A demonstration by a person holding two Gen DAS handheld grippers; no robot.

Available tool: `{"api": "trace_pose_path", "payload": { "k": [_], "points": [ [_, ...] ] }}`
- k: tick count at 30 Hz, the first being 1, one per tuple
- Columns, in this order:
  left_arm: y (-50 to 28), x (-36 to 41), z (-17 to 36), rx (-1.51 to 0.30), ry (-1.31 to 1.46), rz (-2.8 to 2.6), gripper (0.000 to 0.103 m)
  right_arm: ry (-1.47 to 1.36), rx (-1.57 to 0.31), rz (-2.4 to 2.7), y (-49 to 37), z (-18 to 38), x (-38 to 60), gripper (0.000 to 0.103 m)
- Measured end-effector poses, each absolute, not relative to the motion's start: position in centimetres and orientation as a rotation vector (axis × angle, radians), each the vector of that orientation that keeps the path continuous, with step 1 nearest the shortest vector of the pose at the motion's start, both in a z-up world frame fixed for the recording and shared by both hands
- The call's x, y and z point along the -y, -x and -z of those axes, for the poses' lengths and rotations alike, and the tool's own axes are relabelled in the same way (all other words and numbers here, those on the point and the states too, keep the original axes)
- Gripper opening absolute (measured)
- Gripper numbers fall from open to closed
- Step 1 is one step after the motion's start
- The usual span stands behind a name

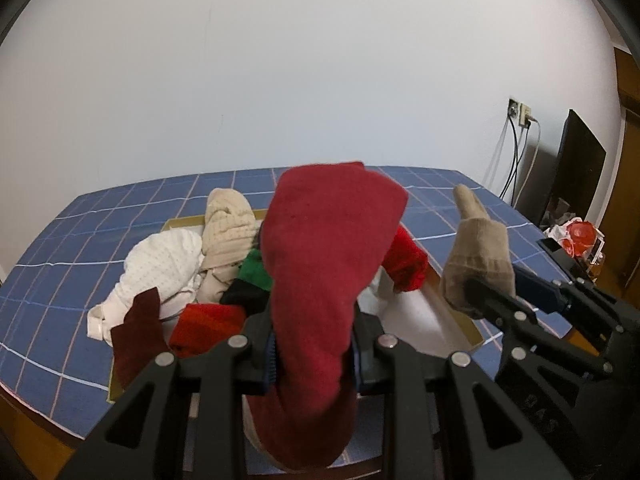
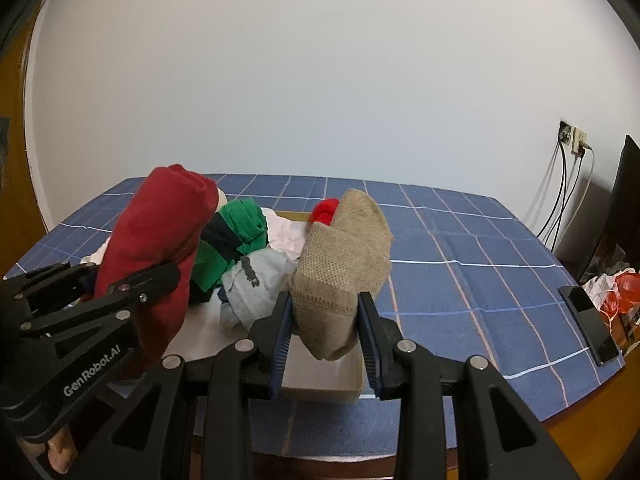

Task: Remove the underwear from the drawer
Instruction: 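Lower both held items into the tray beside the other clothes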

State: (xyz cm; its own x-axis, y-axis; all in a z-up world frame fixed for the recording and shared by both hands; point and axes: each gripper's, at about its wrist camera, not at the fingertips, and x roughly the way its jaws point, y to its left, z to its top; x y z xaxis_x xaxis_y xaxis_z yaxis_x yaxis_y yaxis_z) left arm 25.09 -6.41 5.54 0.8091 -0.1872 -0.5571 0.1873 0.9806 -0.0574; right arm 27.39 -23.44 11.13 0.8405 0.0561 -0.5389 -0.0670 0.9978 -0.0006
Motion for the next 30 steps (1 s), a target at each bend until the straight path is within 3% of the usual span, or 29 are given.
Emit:
{"api": "trace_pose_path", "payload": {
  "k": [30],
  "points": [
    [-30.9, 6.6, -1.6, -0.773, 0.044, 0.183, 0.025, 0.066, -0.741, -0.154, -35.4, -7.0, 21.6, 0.035]
  ]
}}
